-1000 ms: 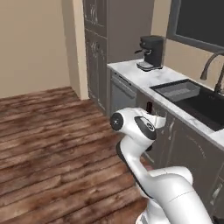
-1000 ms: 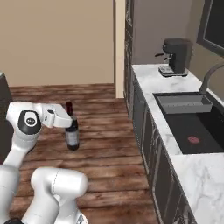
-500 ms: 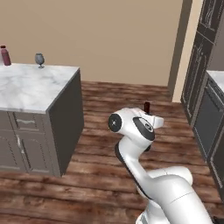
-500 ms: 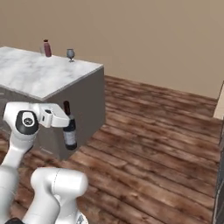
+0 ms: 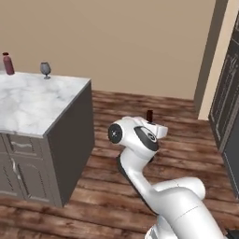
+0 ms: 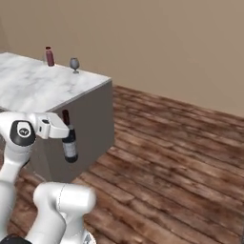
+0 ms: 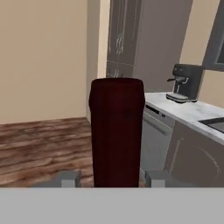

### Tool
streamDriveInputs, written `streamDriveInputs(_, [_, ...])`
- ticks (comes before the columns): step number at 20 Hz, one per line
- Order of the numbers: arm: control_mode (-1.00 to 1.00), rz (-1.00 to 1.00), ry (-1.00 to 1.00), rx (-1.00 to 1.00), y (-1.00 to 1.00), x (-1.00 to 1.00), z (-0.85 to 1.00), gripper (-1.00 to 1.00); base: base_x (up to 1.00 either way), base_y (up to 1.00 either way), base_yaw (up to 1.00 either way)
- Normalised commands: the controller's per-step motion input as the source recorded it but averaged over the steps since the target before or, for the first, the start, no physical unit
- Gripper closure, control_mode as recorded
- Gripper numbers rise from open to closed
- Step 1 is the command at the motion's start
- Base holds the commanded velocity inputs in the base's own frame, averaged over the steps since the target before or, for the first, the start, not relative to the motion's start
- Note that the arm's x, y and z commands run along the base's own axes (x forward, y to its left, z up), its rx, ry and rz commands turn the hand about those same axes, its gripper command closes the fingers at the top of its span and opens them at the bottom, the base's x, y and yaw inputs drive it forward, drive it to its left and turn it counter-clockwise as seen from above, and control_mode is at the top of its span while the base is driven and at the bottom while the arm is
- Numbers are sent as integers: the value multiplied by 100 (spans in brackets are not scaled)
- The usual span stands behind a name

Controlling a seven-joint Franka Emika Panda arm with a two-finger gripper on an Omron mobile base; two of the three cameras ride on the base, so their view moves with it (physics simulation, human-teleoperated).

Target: There is a wine glass and glass cup on the dining counter. Place the wine bottle next to the wine glass and the juice bottle next to the glass cup.

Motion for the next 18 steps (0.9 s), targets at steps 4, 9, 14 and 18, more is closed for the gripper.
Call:
streamDriveInputs(4, [100,0,0,0,0,0,0,100,86,-9,18])
streamDriveInputs(9, [100,0,0,0,0,0,0,100,85,-8,19])
streamDriveInputs(14, [100,0,0,0,0,0,0,100,85,-8,20])
streamDriveInputs(18, [100,0,0,0,0,0,0,100,85,-8,20])
